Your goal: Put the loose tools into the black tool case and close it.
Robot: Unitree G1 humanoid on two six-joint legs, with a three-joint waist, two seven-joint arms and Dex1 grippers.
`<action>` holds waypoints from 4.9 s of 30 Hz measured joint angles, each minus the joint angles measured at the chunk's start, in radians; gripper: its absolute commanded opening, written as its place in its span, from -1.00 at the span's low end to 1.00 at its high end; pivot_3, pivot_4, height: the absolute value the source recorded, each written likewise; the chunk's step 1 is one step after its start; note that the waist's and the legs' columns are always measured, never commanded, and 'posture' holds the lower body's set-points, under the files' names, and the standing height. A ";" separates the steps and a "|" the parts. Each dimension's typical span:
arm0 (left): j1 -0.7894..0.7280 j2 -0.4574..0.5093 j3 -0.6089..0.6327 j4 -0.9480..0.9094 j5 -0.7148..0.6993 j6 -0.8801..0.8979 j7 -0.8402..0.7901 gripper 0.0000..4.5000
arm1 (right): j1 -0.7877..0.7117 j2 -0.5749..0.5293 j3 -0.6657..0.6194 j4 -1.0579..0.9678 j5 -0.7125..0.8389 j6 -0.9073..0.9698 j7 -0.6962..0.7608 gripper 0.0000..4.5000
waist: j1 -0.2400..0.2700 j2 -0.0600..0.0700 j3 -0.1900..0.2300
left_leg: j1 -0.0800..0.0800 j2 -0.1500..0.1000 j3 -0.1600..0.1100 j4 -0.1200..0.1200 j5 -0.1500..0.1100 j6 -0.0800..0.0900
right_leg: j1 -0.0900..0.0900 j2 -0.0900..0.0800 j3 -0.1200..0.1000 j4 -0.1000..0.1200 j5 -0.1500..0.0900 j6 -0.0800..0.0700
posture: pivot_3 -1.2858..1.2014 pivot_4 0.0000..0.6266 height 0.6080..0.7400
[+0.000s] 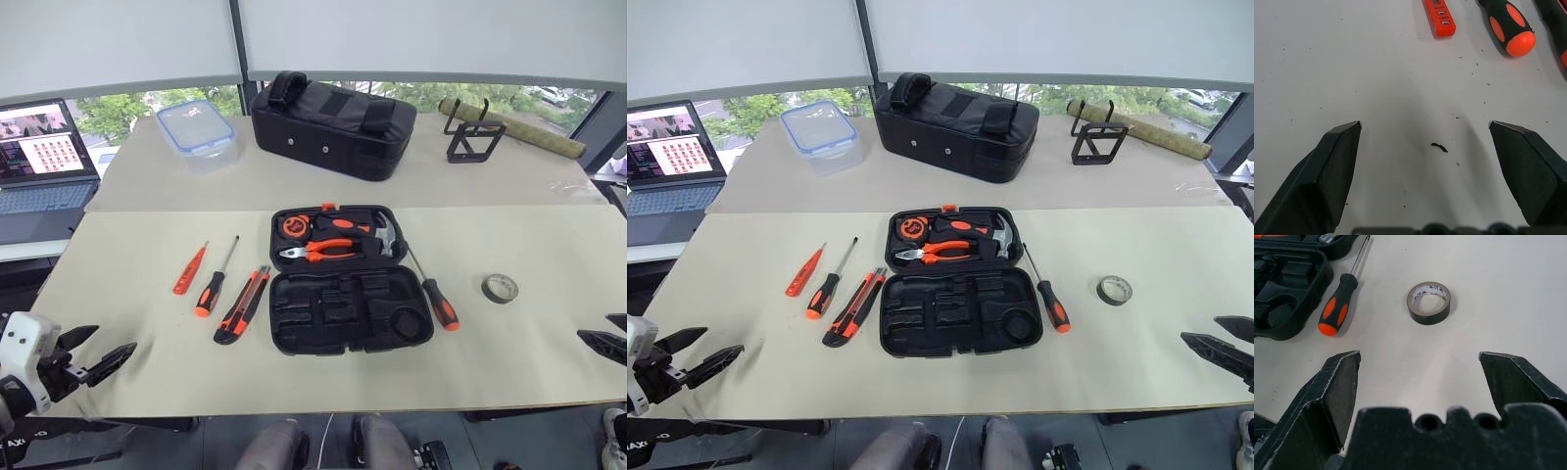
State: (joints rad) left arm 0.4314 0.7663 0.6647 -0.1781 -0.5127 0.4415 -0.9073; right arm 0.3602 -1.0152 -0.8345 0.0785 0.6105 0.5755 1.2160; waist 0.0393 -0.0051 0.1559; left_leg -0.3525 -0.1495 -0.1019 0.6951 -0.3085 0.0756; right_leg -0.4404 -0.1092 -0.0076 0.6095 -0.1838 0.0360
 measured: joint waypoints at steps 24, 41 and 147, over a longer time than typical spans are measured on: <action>-0.630 -0.150 -0.376 -0.354 -0.256 0.867 0.748 1.00 | -0.597 0.038 0.516 -0.614 0.277 0.276 -0.323 1.00 | 0.001 -0.002 0.003 | -0.001 0.001 0.000 0.001 0.001 -0.005 | -0.004 0.002 -0.003 0.001 0.001 -0.002 | 0.03 -0.52 0.64; -0.619 -0.168 -0.486 -0.312 -0.103 0.775 0.761 -0.59 | -0.610 0.073 0.590 -0.600 0.233 0.194 -0.264 1.00 | -0.001 -0.002 0.002 | 0.000 0.003 0.000 0.001 0.003 -0.008 | -0.003 0.003 -0.002 0.002 0.003 -0.004 | 0.03 -0.52 0.64; -1.343 -0.168 -1.225 0.356 0.479 0.108 -0.363 0.26 | -0.359 0.042 0.499 -0.714 0.161 0.145 -0.305 1.00 | 0.003 -0.006 0.004 | -0.019 0.003 -0.001 0.020 0.009 0.001 | -0.017 0.002 -0.004 0.009 0.006 -0.008 | 0.03 -0.52 0.64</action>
State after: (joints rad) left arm -0.9119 0.5983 -0.5601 0.1775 -0.0333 0.5495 -1.2704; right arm 0.0008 -0.9736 -0.3354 -0.6357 0.7712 0.7205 0.9113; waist 0.0428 -0.0115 0.1600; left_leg -0.3719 -0.1466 -0.1029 0.7154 -0.2999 0.0768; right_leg -0.4576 -0.1068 -0.0115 0.6180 -0.1781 0.0282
